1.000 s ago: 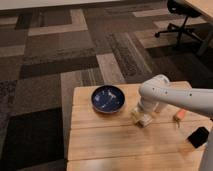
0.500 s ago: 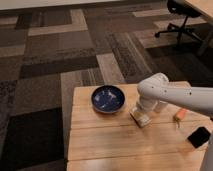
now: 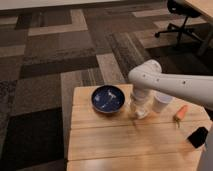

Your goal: Place the white sponge in the ceramic cup

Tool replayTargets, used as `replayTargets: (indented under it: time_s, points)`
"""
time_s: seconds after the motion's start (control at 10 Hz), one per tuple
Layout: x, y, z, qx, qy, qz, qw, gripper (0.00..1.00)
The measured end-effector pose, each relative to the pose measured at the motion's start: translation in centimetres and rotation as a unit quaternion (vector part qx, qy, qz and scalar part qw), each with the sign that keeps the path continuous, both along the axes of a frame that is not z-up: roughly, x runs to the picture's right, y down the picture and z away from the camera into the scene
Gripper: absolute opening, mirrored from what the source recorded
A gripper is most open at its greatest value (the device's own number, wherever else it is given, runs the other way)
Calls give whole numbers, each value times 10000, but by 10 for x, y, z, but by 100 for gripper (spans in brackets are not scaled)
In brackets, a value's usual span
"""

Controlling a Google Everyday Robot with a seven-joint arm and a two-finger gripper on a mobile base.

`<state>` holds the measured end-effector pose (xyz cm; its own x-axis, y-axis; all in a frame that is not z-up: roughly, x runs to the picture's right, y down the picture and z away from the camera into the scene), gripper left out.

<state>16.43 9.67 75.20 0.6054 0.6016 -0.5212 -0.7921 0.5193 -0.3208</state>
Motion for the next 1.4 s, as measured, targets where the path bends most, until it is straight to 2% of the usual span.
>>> replayTargets:
  time_s: [0.4,0.7,0.9,1.1,1.2,1.4]
  points:
    - [-21,-16,1,21,-92,-96,9999,14]
    - [-66,-29,17,5,-521,-402,9978,14]
    - [-95,-38,34,0,-816,-638,9946,14]
    - [-121,-43,61,-2,-1096,-838,9904,14]
    - [-143,-66,60,45,-1301,-953,9869,14]
    - [-165,-92,53,72,-1513,-1065,9827,14]
